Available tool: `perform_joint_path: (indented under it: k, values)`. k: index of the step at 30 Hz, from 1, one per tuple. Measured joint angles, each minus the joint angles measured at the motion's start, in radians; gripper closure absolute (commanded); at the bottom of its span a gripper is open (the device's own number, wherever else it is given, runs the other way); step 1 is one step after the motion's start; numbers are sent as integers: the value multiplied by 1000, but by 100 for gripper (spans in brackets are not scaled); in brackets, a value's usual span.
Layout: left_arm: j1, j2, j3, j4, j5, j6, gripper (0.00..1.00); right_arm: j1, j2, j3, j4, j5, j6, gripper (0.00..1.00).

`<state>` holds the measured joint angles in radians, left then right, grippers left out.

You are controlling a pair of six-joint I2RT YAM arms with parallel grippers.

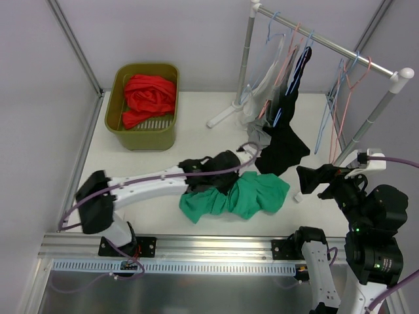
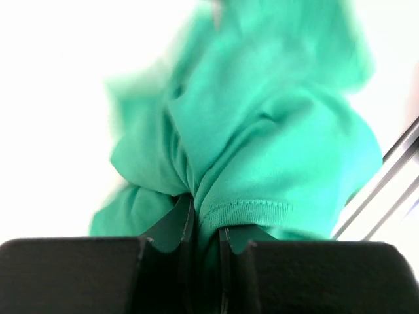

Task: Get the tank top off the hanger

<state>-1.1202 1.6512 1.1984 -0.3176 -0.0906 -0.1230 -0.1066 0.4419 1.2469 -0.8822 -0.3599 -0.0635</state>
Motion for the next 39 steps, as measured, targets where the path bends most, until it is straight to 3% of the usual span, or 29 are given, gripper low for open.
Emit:
perform_joint_path:
  k: [5,11,14,19,21,27,32,33,34,36,39]
  values:
    - [31,-302,88,-70,-183,-89,100,0,-10,-2,16,2,8,0]
    - [158,-340,449,-161,-316,-109,100,0,-16,-2,23,4,18,0]
    - [266,-297,639,-205,-332,-99,100,0,-16,-2,26,4,19,0]
    - [434,-94,1064,-238,-399,1,100,0,-16,-2,26,4,18,0]
    - [527,-26,1154,-229,-387,21,100,0,-16,-2,26,4,18,1]
    - [848,156,1184,-248,-255,-37,100,0,-13,-2,26,1,18,1]
    - [989,301,1132,-271,-168,-128,100,0,5,-2,26,-19,20,0]
    - [1001,311,1110,-274,-164,-140,91,0,7,-2,26,-22,21,1]
    - [1012,313,1072,-277,-162,-154,69,0,9,-2,26,-24,21,1]
    - [1024,313,1015,-299,-154,-168,2,0,11,-2,28,-32,23,1]
    - [1025,296,968,-301,-134,-190,1,1,22,-2,50,-98,43,0]
